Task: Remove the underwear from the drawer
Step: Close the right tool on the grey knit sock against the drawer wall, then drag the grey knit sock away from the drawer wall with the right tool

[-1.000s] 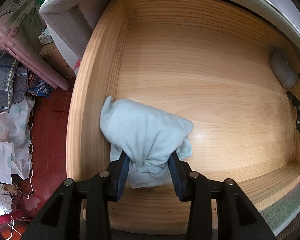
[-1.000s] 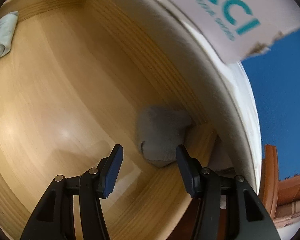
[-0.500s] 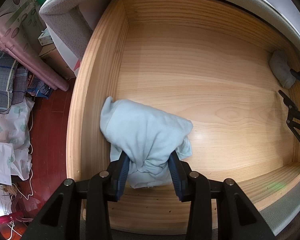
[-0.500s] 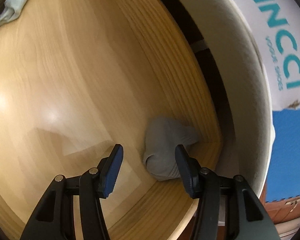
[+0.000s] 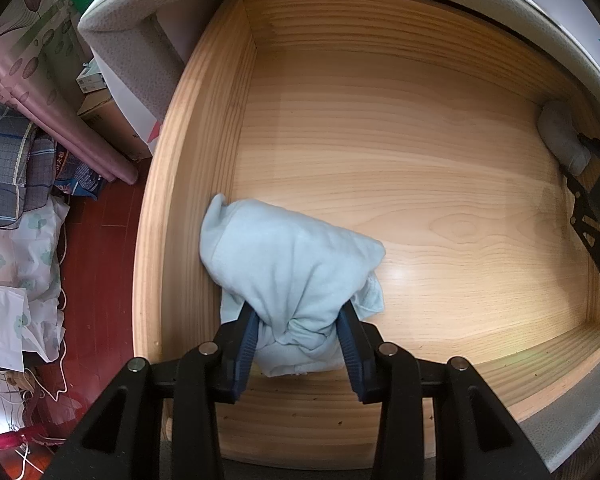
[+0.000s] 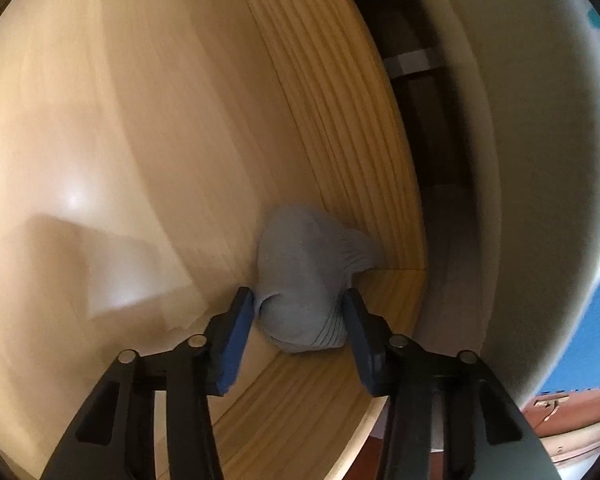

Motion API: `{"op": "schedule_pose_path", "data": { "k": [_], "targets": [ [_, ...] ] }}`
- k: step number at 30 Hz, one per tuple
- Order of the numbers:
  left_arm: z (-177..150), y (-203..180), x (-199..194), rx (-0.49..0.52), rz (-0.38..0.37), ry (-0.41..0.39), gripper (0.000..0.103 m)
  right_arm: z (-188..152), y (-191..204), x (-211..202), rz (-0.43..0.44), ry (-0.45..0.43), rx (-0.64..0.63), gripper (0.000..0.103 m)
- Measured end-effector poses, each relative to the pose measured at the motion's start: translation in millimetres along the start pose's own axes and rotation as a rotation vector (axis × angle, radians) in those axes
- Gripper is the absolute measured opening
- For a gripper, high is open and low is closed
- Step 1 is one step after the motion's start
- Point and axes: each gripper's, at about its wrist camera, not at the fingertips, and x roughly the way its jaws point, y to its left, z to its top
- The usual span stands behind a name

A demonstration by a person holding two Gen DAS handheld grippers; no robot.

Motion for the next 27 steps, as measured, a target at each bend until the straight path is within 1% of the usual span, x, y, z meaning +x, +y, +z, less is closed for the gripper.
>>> {"op": "schedule_pose_path", "data": {
  "k": [10,14,16,18,21,22,24,27],
  "targets": [
    [-0.7,0.7,0.7,0.0,0.0,0.0,0.04,12.1,28.6,-6.5,-0.064,0.051,-0.055,0.032],
    [-0.6,0.5,0.7,0.0,-0.001,0.0,0.04,9.8,37.6,-7.9,-0.048,0.06,-0.056,0.027],
    [-0.7,0.6,0.6,0.0,-0.002,0.0,0.04,8.5,34.6,-1.9,-0.04,0.064,-0.055,0.026],
    [-0.7,0.5,0.7,-0.001,-0.002,-0.001,0.04,6.6,26.0,5.5,-0.024,0.072,-0.053,0.025],
    [-0.7,0.6,0.9,0.0,-0.002,-0.001,0.04,6.7,26.0,2.3,0.012,0.08,-0.043,0.025],
    [-0.3,0.3,1.0,-0.001,-0.002,-0.001,0.04,7.1,20.6,-1.8,0.026,0.082,-0.038,0.025],
    [-0.7,0.5,1.2,0.0,-0.002,-0.001,0.04,9.2,15.0,-8.7,0.064,0.088,-0.015,0.025],
    [-0.7,0.5,1.4,-0.001,-0.002,-0.001,0.04,11.2,9.8,-17.6,0.145,0.102,0.043,0.025]
  ]
}}
